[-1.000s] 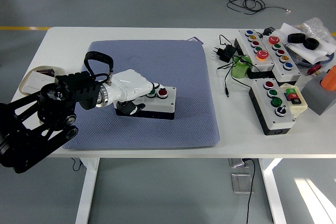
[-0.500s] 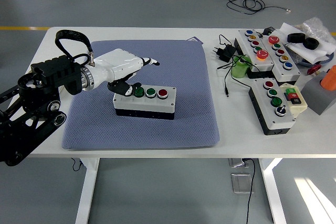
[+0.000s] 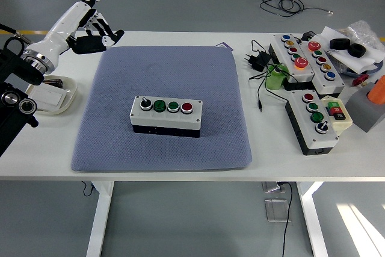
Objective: Pick up the button,place it on the desk,press the button,press the button
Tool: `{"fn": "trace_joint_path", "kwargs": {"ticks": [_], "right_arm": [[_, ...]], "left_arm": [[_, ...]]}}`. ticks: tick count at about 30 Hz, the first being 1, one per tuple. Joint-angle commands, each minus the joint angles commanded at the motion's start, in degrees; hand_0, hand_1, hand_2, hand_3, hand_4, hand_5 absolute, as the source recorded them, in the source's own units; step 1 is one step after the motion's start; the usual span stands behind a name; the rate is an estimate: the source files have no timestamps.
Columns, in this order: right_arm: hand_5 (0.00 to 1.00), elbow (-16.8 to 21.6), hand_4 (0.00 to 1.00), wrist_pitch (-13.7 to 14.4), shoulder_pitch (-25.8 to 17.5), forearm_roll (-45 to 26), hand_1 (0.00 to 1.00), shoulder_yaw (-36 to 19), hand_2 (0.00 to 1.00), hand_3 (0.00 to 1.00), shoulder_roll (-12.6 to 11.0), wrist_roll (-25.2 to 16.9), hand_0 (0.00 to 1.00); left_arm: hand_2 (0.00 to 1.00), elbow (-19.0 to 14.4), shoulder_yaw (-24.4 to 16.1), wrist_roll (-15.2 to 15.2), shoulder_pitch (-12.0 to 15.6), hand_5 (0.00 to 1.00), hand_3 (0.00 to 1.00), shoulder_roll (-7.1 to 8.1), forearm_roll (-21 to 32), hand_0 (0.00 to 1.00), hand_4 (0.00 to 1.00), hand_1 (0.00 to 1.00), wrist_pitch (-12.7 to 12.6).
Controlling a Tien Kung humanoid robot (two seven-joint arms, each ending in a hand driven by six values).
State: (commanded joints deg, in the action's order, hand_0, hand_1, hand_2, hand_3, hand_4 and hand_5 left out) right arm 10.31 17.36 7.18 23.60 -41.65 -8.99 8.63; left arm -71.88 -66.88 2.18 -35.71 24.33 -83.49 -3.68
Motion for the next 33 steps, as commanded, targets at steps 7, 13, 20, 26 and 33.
{"fn": "trace_joint_path", "kwargs": {"ticks": [7, 13, 20, 26, 33], "right_arm": [[0.479, 0.00, 0.412, -0.02, -0.03, 0.05, 0.797, 0.07, 0.817, 0.751, 0.11, 0.11, 0.787], [0.479, 0.00, 0.412, 0.04, 0.00, -0.50, 0.797, 0.38, 0.817, 0.751, 0.22, 0.12, 0.787], [0.479, 0.00, 0.412, 0.08, 0.27, -0.02, 0.797, 0.57, 0.817, 0.751, 0.14, 0.41, 0.787], [0.479, 0.00, 0.412, -0.02, -0.63, 0.16, 0.797, 0.75, 0.817, 0.751, 0.13, 0.29, 0.787], [0.479, 0.00, 0.412, -0.03, -0.62, -0.04, 0.797, 0.97, 0.817, 0.751, 0.27, 0.23, 0.787]], "left_arm": [[0.876, 2.76, -4.47, 0.02, 2.65, 0.998, 0.898, -0.07, 17.13, 0.786, 0.734, 0.810, 1.08], [0.882, 4.55, -6.52, 0.57, 4.42, 0.998, 0.895, 0.15, 31.08, 0.797, 0.714, 0.820, 2.24], [0.887, 4.63, -7.91, -0.07, 6.27, 0.998, 0.892, 0.32, 47.67, 0.800, 0.712, 0.825, 2.92], [0.888, 4.30, -7.75, -0.15, 7.78, 0.998, 0.893, 0.48, 49.73, 0.800, 0.709, 0.829, 3.23], [0.891, 3.90, -8.04, -0.18, 8.18, 0.998, 0.896, 0.42, 49.55, 0.804, 0.703, 0.831, 3.45]]}}
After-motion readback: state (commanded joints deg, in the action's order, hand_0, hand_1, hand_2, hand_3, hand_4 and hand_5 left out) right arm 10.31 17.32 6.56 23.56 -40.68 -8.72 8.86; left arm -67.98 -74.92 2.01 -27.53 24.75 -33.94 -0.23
